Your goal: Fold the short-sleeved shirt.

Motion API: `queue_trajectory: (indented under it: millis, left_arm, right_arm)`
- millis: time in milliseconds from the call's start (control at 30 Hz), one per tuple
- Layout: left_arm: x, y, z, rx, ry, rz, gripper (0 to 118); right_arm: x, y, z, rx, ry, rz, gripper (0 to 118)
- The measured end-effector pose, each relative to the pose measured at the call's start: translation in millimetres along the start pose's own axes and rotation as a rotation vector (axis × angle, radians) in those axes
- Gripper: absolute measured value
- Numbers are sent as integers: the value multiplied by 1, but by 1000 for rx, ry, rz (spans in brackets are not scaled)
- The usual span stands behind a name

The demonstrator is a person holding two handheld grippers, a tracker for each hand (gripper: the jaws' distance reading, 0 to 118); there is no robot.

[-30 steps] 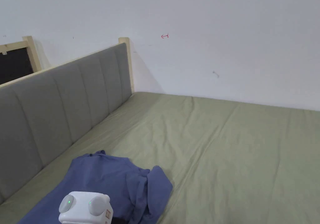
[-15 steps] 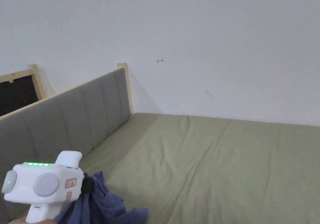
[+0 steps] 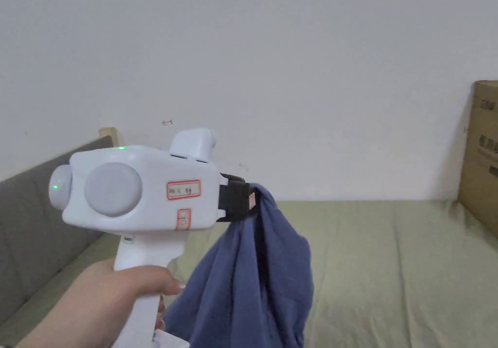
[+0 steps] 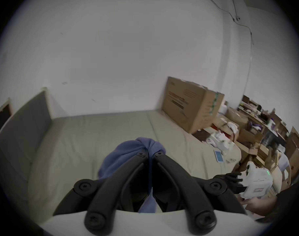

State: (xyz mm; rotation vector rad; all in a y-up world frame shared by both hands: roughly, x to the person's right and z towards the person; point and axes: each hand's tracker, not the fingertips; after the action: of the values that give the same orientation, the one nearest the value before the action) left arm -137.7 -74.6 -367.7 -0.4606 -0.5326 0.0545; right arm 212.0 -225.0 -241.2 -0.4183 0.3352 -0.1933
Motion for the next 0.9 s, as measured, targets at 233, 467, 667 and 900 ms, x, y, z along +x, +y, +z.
queue_trajectory:
  millis: [233,467,667,900]
  left_arm:
    - [35,-123,-180,-552,-27,39,1]
    - [26,-246,-250,-835,10,267,82]
    - [2,-219,-218,-711,11,340,87]
    - [0,-146,-72,1,214,102,87]
  right_arm:
    - [46,-17,18,-1,-93,-82,1]
    - [77,-56,5,-129,-151,-121,1]
    - [76,-58,0,-146,-147,-122,1]
    - [51,-32,7,-5,-112,-47,1]
